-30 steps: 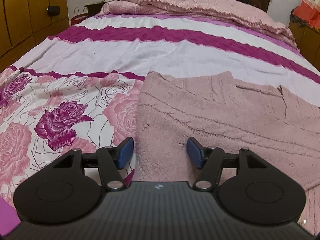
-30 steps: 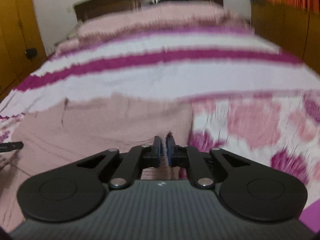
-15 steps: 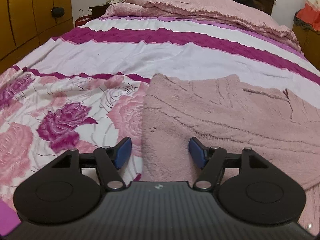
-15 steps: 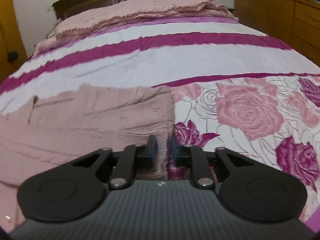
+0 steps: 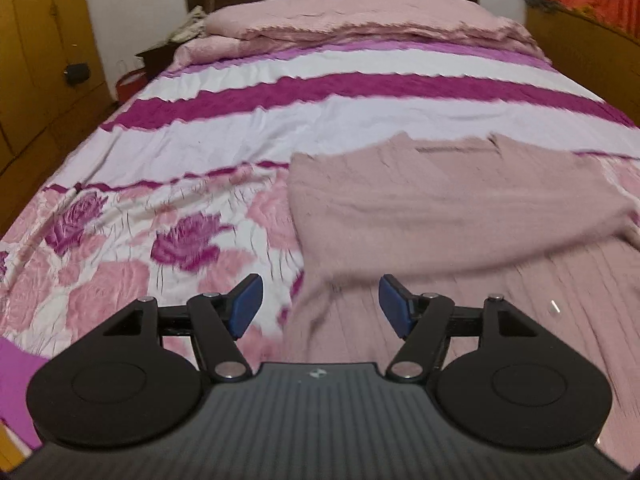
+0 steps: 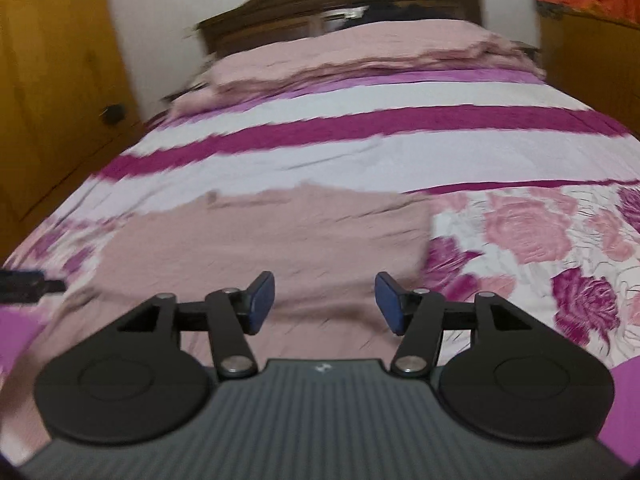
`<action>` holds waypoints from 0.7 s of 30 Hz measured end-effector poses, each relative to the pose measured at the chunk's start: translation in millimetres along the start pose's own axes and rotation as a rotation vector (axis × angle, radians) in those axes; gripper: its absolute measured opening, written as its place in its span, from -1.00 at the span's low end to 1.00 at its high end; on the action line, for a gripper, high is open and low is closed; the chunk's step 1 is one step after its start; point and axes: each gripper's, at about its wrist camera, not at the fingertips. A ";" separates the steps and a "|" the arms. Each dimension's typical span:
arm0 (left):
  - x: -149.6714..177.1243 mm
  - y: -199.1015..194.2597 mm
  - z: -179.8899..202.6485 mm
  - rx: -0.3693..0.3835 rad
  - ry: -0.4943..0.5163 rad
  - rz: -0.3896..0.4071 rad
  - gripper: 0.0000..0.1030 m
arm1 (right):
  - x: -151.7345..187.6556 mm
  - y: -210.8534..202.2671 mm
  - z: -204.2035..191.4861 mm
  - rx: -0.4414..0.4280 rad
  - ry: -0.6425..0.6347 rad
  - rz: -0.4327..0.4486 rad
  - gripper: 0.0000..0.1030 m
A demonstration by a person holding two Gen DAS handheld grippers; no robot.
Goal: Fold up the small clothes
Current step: 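Grasp the ribbed hem of the flat pink cardigan with both grippers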
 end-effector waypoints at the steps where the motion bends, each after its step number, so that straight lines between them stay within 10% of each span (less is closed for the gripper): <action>1: 6.3 -8.9 0.8 0.019 0.000 -0.005 0.39 | 5.3 -7.5 -6.7 -0.021 -0.037 -0.003 0.12; 21: 108.5 -103.3 76.3 0.167 0.236 -0.116 0.52 | 92.8 -93.9 -63.3 -0.149 -0.387 -0.080 0.13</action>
Point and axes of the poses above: each gripper's, at about its wrist camera, not at the fingertips, and y roughly the way its jaws point, z to its right, x to its underside, and after that the axes turned 14 degrees about x, right-handed
